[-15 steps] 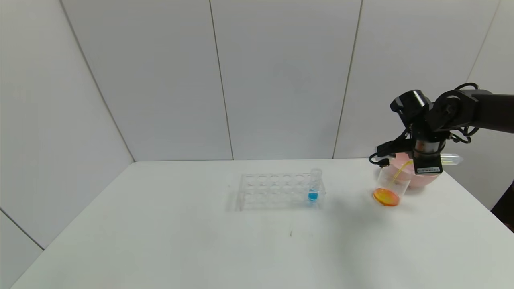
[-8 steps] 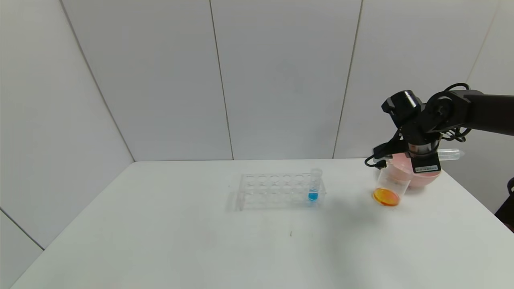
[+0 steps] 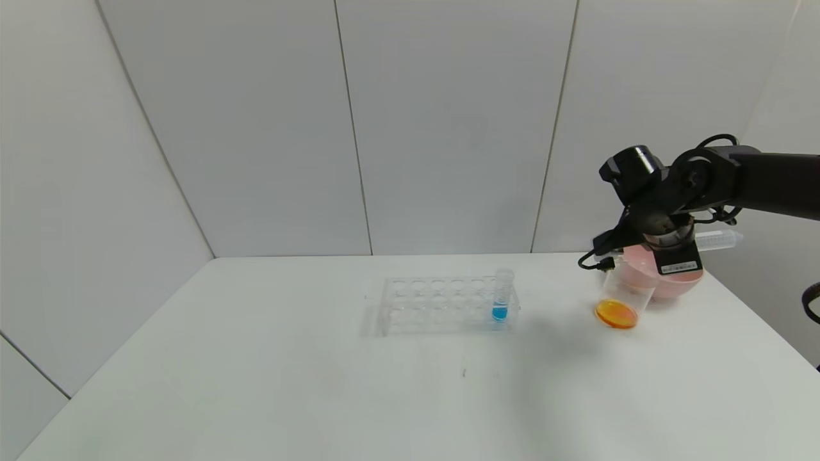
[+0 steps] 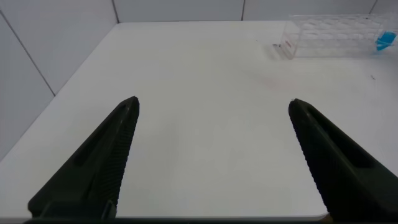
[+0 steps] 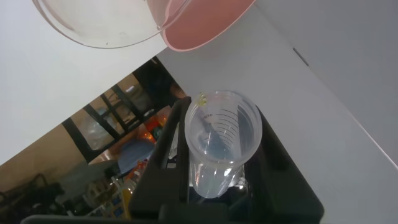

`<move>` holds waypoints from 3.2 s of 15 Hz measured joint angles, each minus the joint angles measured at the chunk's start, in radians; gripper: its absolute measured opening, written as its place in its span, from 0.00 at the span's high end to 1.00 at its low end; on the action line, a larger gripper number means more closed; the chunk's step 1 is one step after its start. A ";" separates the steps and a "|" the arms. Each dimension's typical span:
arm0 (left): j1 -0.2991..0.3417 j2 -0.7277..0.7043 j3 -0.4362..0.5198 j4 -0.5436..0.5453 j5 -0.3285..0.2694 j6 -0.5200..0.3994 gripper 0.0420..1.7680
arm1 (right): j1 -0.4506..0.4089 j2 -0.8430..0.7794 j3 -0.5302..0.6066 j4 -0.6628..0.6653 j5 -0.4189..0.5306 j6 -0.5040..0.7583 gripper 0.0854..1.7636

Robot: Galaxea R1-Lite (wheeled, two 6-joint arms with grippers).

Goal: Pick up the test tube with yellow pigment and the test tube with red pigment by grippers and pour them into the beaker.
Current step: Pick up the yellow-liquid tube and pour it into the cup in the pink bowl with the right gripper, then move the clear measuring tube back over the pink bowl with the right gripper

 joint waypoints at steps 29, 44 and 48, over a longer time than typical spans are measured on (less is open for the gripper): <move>0.000 0.000 0.000 0.000 0.000 0.000 0.03 | -0.482 -0.229 0.066 -0.054 1.395 0.866 0.72; 0.000 0.000 0.000 0.000 0.000 0.000 0.03 | -0.521 -0.242 0.642 -1.255 1.365 1.264 0.72; 0.000 0.000 0.000 0.000 0.000 0.000 0.03 | -0.521 -0.183 0.718 -1.414 1.364 1.269 0.72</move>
